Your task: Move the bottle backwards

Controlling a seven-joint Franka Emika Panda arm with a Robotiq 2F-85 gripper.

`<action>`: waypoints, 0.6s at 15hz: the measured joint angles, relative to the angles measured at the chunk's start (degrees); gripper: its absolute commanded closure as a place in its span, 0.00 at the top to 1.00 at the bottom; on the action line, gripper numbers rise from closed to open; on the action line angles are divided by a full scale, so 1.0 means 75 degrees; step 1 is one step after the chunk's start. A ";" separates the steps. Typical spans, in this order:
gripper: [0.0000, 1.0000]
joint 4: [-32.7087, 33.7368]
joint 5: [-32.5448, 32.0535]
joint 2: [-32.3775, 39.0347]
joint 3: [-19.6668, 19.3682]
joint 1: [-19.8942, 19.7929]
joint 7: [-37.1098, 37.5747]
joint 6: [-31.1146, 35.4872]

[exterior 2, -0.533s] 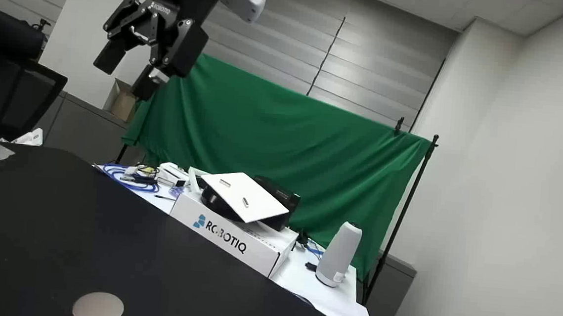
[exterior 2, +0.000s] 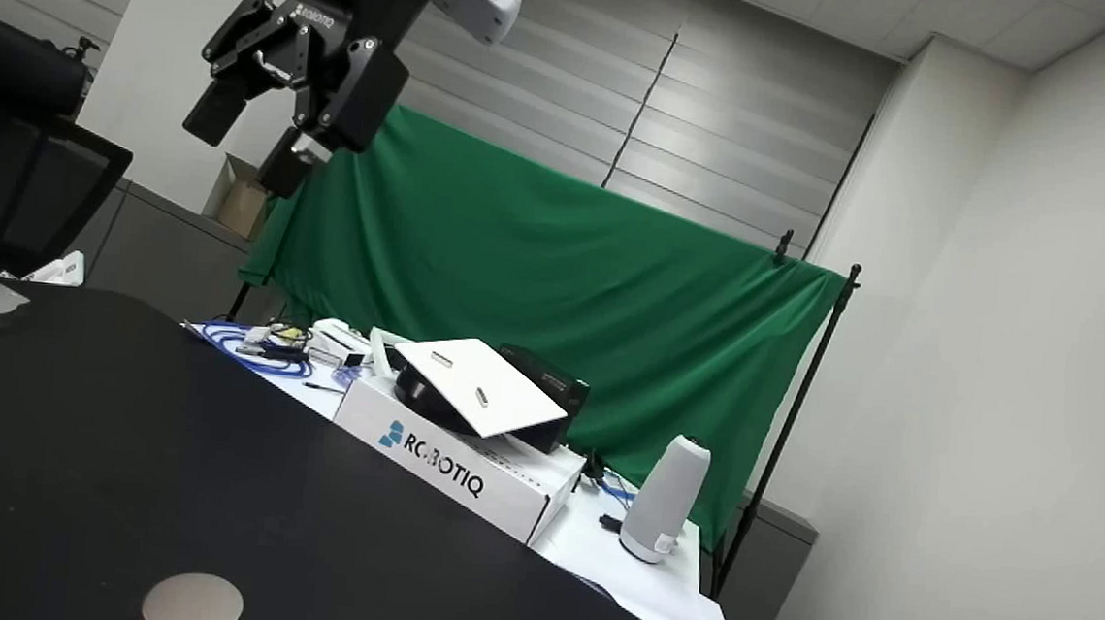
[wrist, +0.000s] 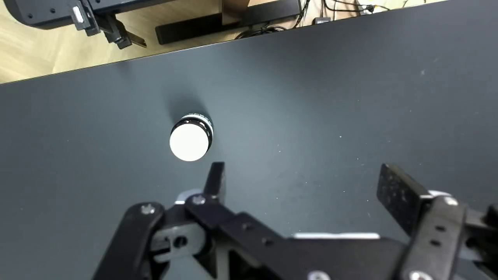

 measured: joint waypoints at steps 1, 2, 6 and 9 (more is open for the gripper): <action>1.00 -0.0003 0.0000 0.0000 0.0002 -0.0001 -0.0008 0.0000; 1.00 -0.0010 -0.0003 0.0000 0.0006 -0.0005 -0.0012 0.0024; 1.00 -0.0189 -0.0007 0.0114 -0.0003 -0.0174 0.0002 0.1103; 1.00 -0.0341 -0.0012 0.0431 -0.0099 -0.0423 0.0000 0.1885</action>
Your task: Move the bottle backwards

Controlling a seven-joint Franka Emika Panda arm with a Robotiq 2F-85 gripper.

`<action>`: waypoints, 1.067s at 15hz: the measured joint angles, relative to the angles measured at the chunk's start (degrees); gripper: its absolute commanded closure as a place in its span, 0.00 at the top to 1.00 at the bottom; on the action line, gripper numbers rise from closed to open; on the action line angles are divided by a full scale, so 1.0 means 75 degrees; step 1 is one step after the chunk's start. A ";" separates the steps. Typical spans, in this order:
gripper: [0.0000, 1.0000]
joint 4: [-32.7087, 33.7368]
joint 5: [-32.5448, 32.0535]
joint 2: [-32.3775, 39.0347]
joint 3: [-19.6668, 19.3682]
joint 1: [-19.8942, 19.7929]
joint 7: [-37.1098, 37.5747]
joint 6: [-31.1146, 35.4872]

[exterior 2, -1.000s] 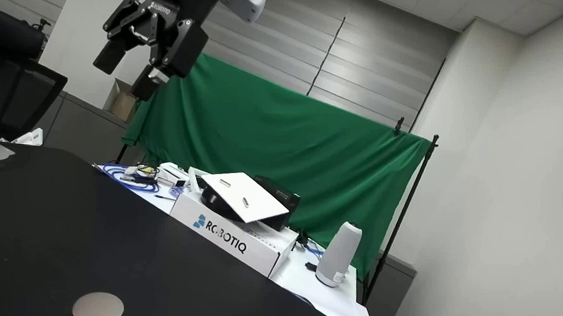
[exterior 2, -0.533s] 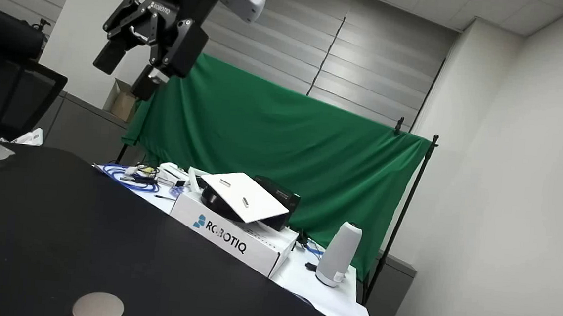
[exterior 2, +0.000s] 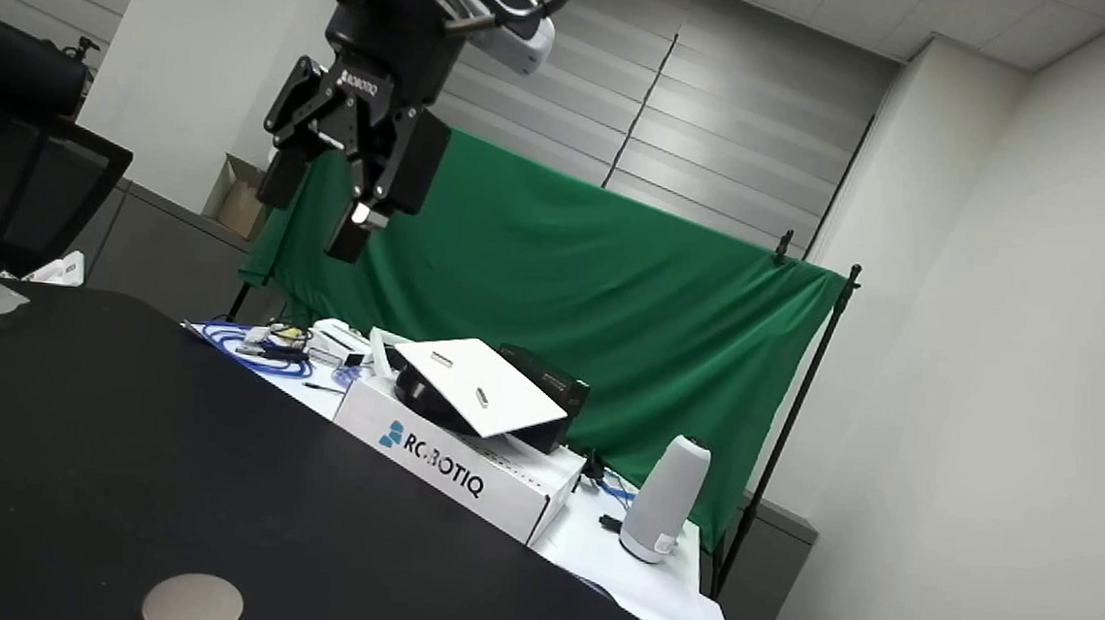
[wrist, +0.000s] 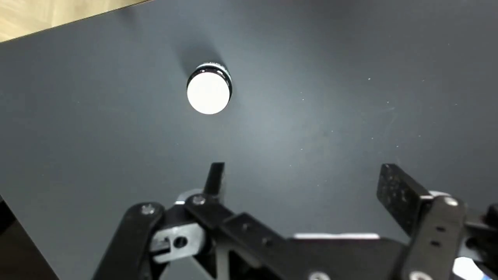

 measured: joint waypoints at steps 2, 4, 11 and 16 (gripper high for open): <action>1.00 -0.0065 -0.0021 0.0316 -0.0128 -0.0198 -0.0010 0.0351; 1.00 -0.0093 -0.0124 0.0673 -0.0274 -0.0400 -0.0028 0.0656; 1.00 -0.0092 -0.0135 0.1924 -0.0744 -0.0727 -0.0296 0.2144; 1.00 -0.0120 -0.0130 0.2785 -0.0674 -0.0684 -0.0038 0.3340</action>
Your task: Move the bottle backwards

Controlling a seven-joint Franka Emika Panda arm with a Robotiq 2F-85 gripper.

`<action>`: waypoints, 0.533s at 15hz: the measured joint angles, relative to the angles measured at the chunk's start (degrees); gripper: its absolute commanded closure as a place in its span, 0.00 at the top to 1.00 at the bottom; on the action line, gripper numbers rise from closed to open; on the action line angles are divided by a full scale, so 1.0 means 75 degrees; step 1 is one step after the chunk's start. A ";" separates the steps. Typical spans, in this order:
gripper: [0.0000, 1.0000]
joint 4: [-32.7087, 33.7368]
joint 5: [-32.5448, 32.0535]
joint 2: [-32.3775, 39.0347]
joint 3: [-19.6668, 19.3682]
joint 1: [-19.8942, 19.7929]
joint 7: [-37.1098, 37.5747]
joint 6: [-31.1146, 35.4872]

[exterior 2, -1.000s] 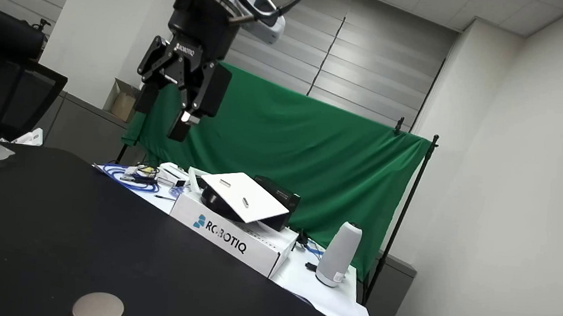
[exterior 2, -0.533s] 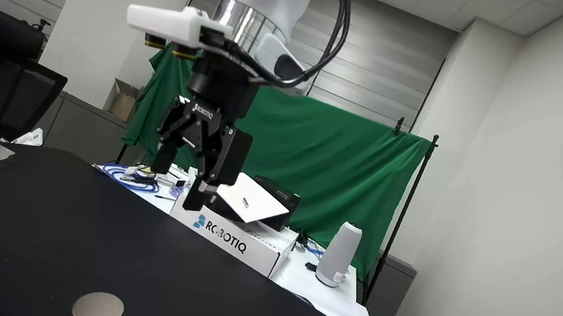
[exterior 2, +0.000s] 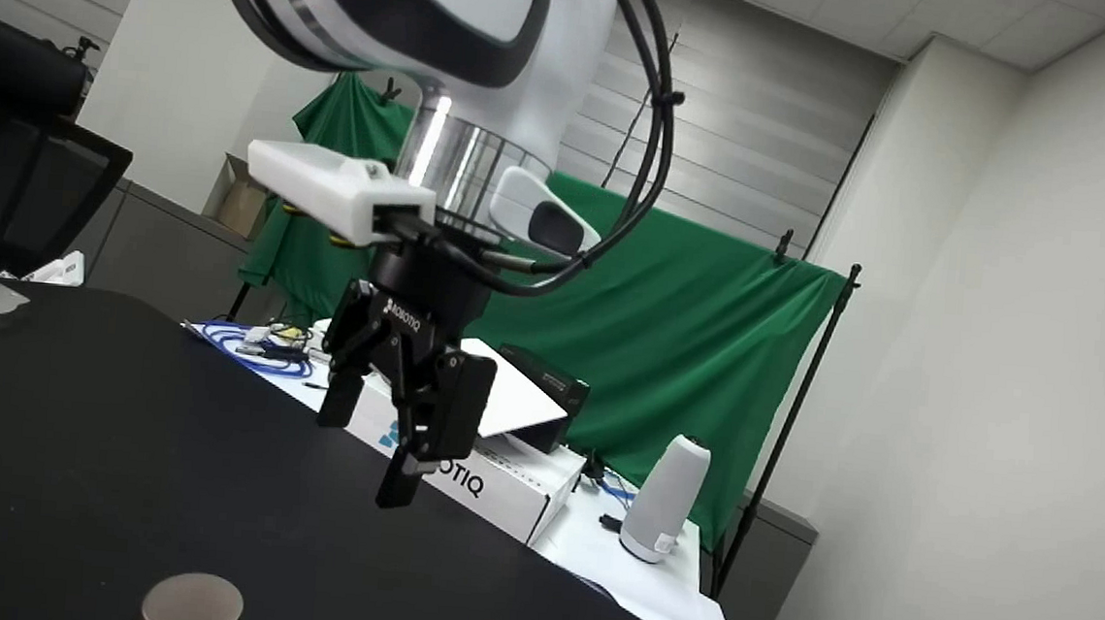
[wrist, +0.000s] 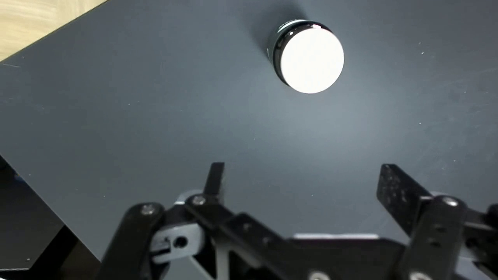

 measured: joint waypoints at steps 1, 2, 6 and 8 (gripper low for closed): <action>1.00 -0.0001 0.0000 0.0165 0.0044 0.0036 0.0080 0.0152; 1.00 -0.0002 0.0000 0.0317 0.0097 0.0074 0.0176 0.0267; 1.00 -0.0012 -0.0010 0.0836 0.0294 0.0299 0.0447 0.0360; 1.00 -0.0012 -0.0010 0.0986 0.0331 0.0394 0.0486 0.0342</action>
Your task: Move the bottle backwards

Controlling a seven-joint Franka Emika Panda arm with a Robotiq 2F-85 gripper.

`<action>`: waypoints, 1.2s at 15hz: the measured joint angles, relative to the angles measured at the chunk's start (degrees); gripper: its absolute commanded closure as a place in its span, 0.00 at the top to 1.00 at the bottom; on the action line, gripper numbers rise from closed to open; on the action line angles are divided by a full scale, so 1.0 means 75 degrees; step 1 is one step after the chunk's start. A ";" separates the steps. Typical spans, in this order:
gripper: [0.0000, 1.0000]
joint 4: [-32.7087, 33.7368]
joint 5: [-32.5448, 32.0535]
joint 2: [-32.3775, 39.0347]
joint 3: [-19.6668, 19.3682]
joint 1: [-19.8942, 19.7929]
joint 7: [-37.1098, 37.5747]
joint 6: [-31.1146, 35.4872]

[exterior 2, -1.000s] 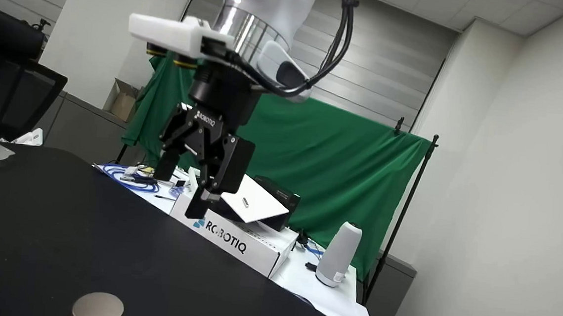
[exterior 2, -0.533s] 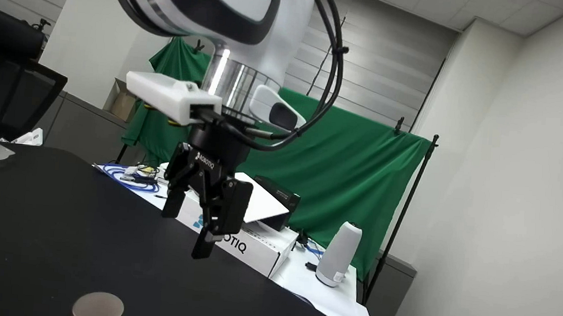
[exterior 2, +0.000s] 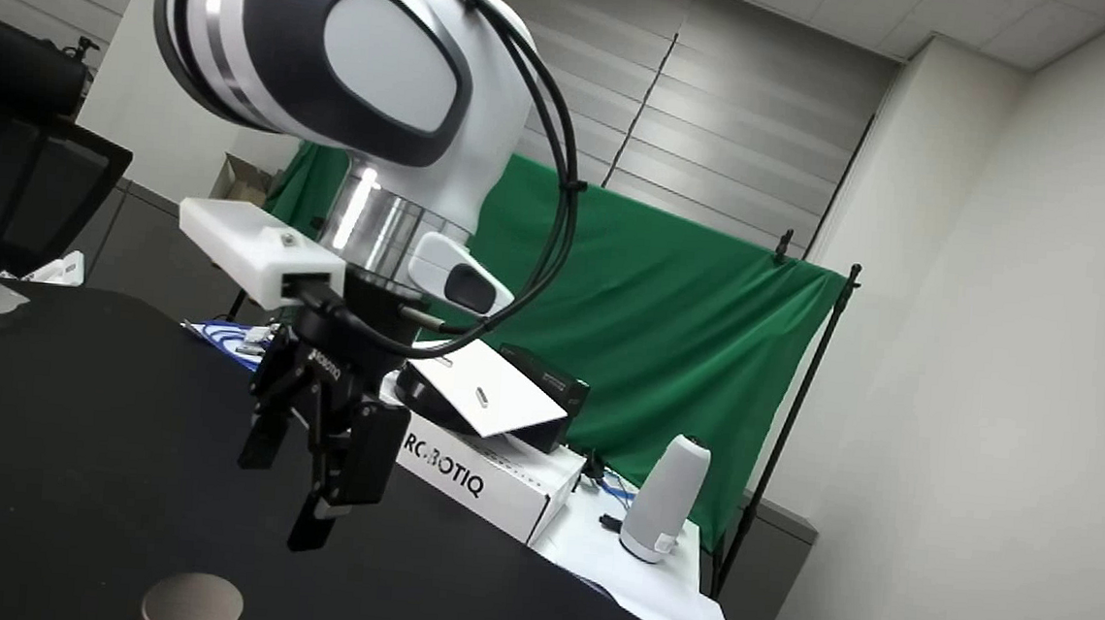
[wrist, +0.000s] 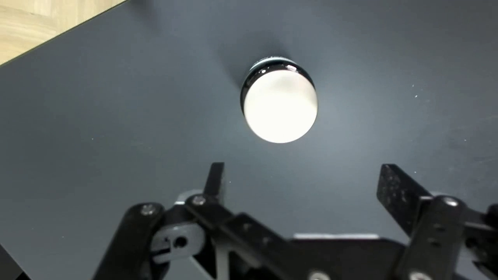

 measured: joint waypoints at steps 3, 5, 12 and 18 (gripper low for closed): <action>1.00 0.0001 0.0000 0.0025 0.0005 0.0009 0.0004 0.0000; 1.00 0.0001 0.0000 0.0024 0.0005 0.0009 0.0004 0.0000; 1.00 -0.0100 0.0298 0.0161 0.0005 -0.0018 -0.0446 0.0015; 1.00 -0.0242 0.1752 0.0394 0.0203 -0.0195 -0.1999 0.0435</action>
